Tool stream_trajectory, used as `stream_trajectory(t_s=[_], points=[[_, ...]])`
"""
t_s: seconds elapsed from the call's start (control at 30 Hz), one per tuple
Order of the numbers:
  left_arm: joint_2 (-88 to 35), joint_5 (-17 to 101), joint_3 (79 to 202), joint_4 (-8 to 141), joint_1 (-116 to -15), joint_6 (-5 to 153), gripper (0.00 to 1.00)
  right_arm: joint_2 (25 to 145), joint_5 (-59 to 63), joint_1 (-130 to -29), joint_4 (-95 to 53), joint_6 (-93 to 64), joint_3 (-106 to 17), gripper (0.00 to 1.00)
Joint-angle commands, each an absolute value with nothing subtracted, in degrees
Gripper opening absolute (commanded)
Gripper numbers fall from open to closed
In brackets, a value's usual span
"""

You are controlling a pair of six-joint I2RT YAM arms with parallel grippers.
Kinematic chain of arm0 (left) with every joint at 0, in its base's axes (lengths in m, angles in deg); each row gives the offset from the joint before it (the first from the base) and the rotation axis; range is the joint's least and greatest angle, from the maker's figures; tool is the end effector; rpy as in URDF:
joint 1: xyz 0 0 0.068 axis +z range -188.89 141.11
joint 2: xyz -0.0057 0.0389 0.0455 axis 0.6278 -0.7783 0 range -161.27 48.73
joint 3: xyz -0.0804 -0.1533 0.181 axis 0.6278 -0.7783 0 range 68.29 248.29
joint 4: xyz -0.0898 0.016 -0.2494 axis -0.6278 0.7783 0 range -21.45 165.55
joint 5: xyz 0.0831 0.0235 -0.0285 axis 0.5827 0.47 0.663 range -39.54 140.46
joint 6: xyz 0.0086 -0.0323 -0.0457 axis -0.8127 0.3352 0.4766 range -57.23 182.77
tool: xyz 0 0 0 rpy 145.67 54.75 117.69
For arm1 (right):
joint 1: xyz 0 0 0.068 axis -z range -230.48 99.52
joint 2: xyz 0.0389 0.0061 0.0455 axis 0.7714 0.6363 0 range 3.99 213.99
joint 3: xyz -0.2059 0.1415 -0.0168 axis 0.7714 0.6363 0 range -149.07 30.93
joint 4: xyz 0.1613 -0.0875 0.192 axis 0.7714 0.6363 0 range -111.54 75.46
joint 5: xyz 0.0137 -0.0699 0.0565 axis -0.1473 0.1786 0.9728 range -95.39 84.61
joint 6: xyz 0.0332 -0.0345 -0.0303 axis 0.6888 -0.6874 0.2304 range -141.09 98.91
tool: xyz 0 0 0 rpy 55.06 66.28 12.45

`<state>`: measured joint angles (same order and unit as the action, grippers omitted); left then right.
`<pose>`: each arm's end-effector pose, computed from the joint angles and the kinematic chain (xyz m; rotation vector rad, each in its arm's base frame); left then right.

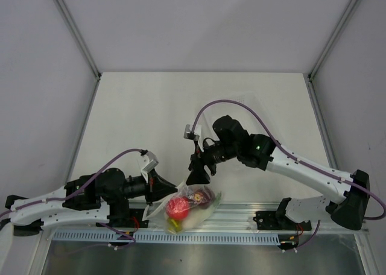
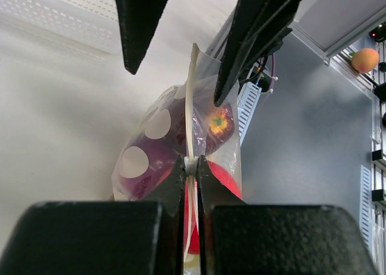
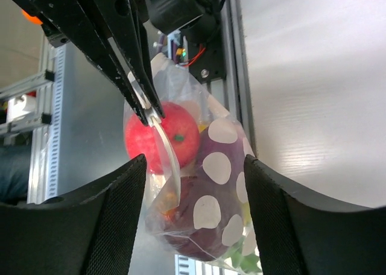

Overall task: Place the food in the zip-top bag and seal the zipper
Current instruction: Zip the zipper food storage bag at the center of the board.

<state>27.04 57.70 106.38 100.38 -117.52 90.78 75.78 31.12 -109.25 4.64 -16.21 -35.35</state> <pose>0.0300 -0.1243 0.3004 0.7708 1.8561 -1.1497 0.1297 0.2591 0.3223 -1.3944 1.8257 1.2977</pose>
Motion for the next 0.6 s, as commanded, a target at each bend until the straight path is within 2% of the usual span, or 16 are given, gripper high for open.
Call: stream_trajectory(t_s=[0.0,0.2,0.23,0.57], points=[[27.46,56.87,108.72,98.61,-117.55,90.64,0.01,78.16,39.25,-108.40,7.99,-20.38,-40.60,0.67],[27.81,56.96,108.72,98.70,-117.55,90.55,0.01,82.91,43.91,-108.40,11.33,-20.74,-44.30,0.49],[27.81,56.96,108.81,98.70,-117.64,90.46,0.00,83.35,44.26,-108.49,11.42,-22.31,-44.39,0.43],[27.55,56.96,108.72,98.70,-117.55,90.11,0.01,85.20,42.86,-109.72,12.83,-22.59,-44.48,0.40]])
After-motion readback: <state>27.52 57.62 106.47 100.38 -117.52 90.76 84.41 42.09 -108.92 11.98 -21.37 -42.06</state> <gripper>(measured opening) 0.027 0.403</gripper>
